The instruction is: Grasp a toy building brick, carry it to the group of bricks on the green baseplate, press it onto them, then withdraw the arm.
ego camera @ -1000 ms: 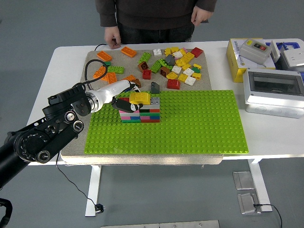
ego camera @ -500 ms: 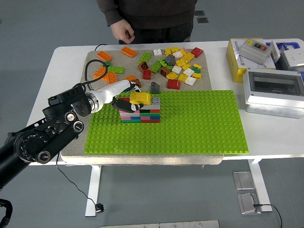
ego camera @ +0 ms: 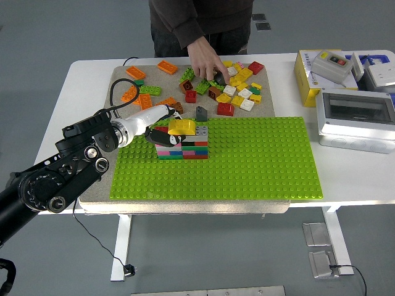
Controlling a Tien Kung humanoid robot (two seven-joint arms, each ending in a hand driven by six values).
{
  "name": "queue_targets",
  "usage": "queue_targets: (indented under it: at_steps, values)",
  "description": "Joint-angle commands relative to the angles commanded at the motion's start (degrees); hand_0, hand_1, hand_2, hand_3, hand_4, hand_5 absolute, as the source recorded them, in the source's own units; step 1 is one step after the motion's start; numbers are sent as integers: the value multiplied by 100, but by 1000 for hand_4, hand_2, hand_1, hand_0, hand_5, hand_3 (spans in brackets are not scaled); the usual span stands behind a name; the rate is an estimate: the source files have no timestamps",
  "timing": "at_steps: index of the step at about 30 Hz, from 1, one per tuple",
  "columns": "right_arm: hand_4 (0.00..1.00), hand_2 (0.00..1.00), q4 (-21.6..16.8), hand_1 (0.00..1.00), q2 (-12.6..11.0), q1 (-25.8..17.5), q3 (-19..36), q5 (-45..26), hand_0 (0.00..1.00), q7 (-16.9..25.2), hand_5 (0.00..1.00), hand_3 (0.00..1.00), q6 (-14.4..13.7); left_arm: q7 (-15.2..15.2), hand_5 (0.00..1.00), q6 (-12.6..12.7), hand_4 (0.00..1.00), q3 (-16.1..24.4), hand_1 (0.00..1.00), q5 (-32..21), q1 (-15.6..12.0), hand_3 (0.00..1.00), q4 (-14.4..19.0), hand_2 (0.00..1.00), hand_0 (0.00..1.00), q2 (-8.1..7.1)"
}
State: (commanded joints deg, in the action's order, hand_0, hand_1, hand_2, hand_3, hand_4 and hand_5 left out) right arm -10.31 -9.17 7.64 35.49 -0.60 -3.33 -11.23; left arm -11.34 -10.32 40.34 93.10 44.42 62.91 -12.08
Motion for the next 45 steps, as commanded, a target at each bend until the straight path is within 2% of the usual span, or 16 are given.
queue_targets:
  at_steps: [14,22,33,34,45]
  values:
    - [535,751,0,712,7,-48,-37,-34,771,22,859,735,0,-21,346,-24,696,-54,980,-6,-27,710,45,974,985,-9]
    - [536,752,0,712,6,-54,-84,-34,771,27,858,733,5,23,370,50,717,-88,982,-13,-29,750,15,978,984,-14]
    - [535,752,0,711,1,-50,-164,-85,771,57,858,734,15,75,379,81,723,-70,982,-7,-14,754,7,981,984,-9]
    - [535,751,0,710,0,-50,-163,-82,771,57,857,734,15,80,440,77,786,-68,984,-7,-15,779,8,982,985,-10]
    - [535,750,0,709,-6,-43,-185,-63,771,58,858,733,15,65,457,55,796,-34,984,11,-22,802,21,988,988,-14]
